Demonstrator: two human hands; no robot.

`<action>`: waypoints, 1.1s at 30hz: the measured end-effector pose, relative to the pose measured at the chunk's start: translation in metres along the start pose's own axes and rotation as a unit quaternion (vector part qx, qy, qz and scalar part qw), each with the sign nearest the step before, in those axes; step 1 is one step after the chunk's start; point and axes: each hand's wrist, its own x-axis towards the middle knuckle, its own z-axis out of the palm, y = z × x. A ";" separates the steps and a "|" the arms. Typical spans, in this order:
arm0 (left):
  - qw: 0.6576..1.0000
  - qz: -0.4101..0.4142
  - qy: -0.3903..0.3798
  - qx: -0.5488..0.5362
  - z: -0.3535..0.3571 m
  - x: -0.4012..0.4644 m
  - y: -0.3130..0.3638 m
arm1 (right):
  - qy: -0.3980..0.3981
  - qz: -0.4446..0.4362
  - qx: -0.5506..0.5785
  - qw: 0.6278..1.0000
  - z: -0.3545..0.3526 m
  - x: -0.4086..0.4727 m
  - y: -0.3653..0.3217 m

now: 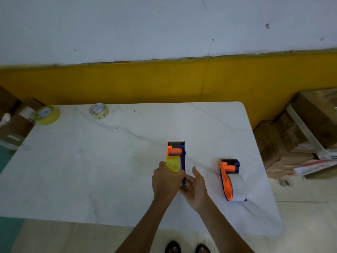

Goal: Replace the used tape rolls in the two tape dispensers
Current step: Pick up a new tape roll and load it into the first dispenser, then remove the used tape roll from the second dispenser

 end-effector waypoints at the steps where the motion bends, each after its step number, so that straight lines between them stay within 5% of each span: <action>1: 1.000 -0.008 -0.008 0.011 0.002 0.001 -0.001 | 0.009 -0.001 0.011 1.000 -0.001 -0.004 0.004; 6: 0.994 -0.042 -0.071 0.067 0.017 0.004 -0.006 | 0.034 0.023 0.027 0.999 -0.016 -0.018 0.028; 12: 0.990 -0.047 -0.090 0.098 0.031 0.002 -0.021 | 0.103 0.047 -0.105 0.988 -0.024 -0.019 0.030; 17: 0.989 -0.045 -0.091 0.108 0.032 0.001 -0.021 | 0.178 0.089 -0.275 0.941 -0.024 -0.021 0.020; 27: 0.986 -0.033 -0.141 0.084 0.026 -0.004 -0.019 | 0.244 0.007 -0.376 0.894 -0.017 -0.050 -0.009; 33: 0.989 0.056 -0.071 0.116 0.006 -0.014 0.020 | 0.216 -0.055 -0.404 0.887 0.004 -0.085 -0.051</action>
